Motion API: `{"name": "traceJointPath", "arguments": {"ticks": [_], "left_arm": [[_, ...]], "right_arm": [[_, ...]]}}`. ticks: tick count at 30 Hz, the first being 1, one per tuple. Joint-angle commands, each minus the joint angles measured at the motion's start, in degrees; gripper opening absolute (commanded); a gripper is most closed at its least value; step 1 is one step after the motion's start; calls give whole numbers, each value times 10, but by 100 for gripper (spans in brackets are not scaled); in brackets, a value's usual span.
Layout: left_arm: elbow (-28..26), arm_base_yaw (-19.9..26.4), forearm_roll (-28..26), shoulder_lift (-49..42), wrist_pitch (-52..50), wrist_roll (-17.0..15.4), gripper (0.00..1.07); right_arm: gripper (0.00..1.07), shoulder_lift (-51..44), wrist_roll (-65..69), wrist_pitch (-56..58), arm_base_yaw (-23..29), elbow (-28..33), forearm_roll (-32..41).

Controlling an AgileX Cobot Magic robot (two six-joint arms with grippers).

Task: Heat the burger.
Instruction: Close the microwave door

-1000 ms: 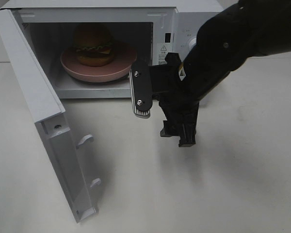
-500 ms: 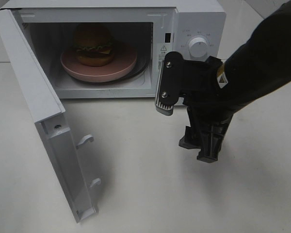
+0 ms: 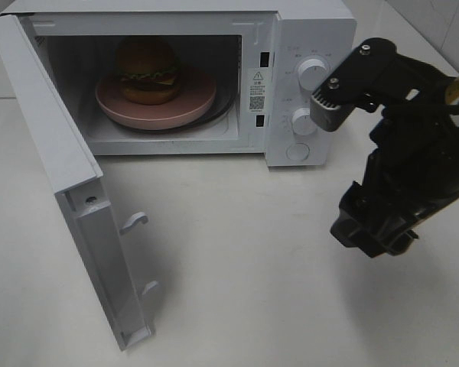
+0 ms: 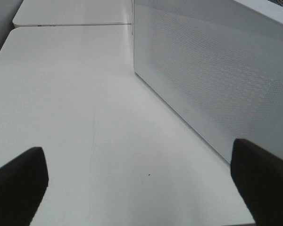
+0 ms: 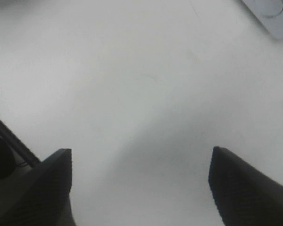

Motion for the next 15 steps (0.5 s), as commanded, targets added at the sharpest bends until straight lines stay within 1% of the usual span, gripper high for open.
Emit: {"name": "traceJointPath", "arguments": {"ticks": [1,2,3,5,9,11,14,15], "left_arm": [[2,-1,-1,1,-1,-2,100],[2,-1,-1,1,-1,-2,100],[2,-1,-1,1,-1,-2,100],[2,-1,-1,1,-1,-2,100],[2,-1,-1,1,-1,-2,100],[2,-1,-1,1,-1,-2,100],[2,-1,-1,1,-1,-2,100],[2,-1,-1,1,-1,-2,100]], "right_arm": [[76,-19,25,55,2,2,4],[76,-33,37,87,2,2,8],[76,-33,37,87,2,2,8],[76,-57,45,128,2,2,16],[76,-82,45,168,2,2,29],[76,-115,49,209,2,2,37],[76,-122,51,217,2,2,37],[76,-138,54,229,2,2,37]]}}
